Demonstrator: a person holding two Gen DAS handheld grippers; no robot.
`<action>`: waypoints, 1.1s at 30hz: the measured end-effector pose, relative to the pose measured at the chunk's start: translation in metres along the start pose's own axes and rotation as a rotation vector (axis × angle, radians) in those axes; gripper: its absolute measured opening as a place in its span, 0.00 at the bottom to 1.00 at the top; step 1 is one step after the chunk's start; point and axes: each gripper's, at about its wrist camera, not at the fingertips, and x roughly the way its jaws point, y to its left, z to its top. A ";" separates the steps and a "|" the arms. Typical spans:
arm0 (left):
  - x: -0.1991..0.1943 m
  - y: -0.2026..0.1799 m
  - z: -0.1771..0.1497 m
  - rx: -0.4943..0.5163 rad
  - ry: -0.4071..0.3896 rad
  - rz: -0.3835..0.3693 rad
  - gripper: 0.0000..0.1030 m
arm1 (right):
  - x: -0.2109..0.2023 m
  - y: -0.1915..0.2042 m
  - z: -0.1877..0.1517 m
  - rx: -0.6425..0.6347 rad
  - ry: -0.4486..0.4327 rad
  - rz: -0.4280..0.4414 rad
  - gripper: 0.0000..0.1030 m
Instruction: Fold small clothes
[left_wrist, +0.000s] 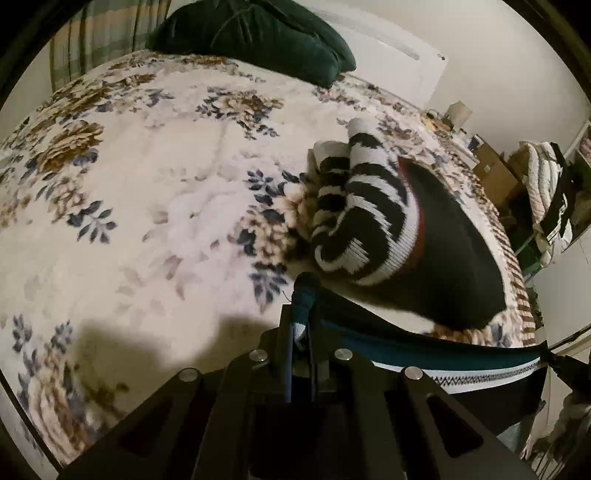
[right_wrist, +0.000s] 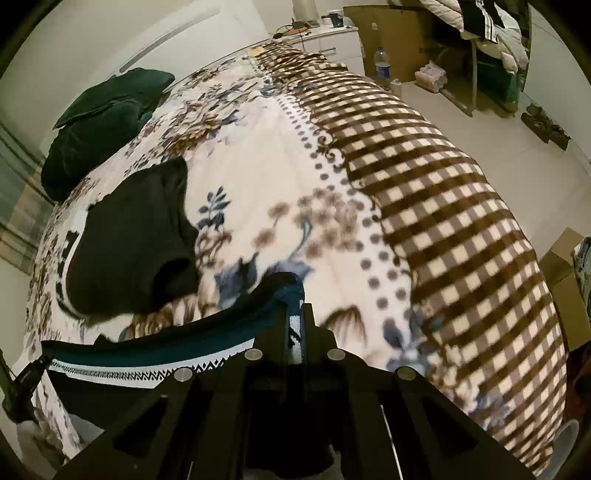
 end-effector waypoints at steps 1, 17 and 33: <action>0.008 0.001 0.003 -0.005 0.009 0.002 0.04 | 0.006 0.000 0.004 0.004 0.003 -0.005 0.06; -0.001 0.020 -0.026 -0.112 0.132 0.069 0.80 | 0.017 -0.050 -0.013 0.152 0.132 0.022 0.68; -0.010 0.022 -0.150 -0.148 0.313 0.152 0.81 | -0.006 -0.081 -0.158 0.256 0.339 0.121 0.07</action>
